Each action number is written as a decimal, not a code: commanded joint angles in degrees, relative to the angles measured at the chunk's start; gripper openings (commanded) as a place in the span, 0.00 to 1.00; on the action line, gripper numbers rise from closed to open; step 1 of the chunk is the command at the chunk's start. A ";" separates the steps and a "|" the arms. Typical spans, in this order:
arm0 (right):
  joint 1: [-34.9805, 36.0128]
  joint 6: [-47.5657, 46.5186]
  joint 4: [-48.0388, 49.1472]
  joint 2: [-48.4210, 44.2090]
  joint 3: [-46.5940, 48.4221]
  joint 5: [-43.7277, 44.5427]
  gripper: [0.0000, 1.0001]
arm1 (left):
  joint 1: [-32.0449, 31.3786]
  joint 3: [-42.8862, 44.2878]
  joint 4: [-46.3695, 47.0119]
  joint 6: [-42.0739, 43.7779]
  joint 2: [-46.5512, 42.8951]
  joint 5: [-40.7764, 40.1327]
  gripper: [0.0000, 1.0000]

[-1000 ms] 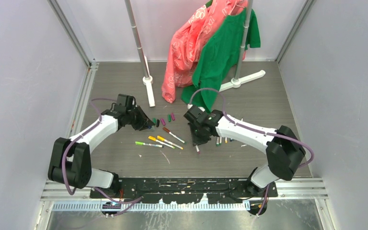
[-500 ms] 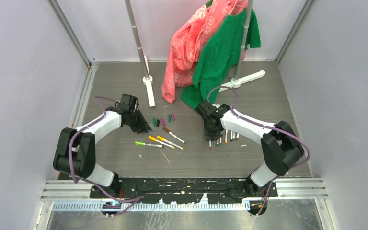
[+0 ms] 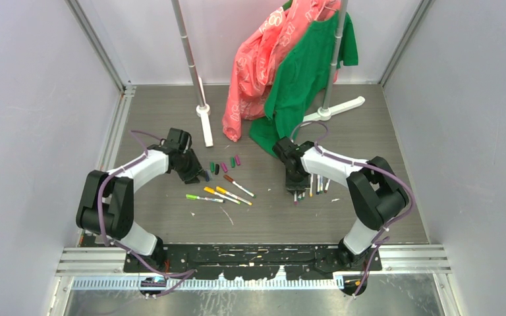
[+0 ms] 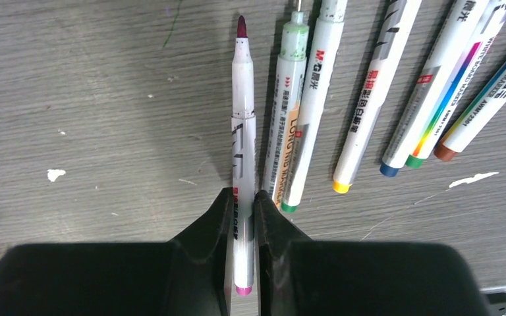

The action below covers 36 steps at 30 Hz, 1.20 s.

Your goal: Open the pen caps

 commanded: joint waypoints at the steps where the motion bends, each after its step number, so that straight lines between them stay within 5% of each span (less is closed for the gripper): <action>1: -0.90 0.93 -0.91 1.12 0.99 1.76 0.03 | 0.26 2.58 -0.44 0.76 0.77 -1.34 0.38; 22: -2.83 -0.34 -2.44 2.87 0.86 3.19 0.33 | 0.22 2.03 -1.64 -1.42 -5.45 -3.47 0.43; 36: -1.87 -2.33 -6.67 -4.06 4.28 4.17 0.36 | 0.26 -0.06 -2.56 -3.22 -13.81 -3.67 0.54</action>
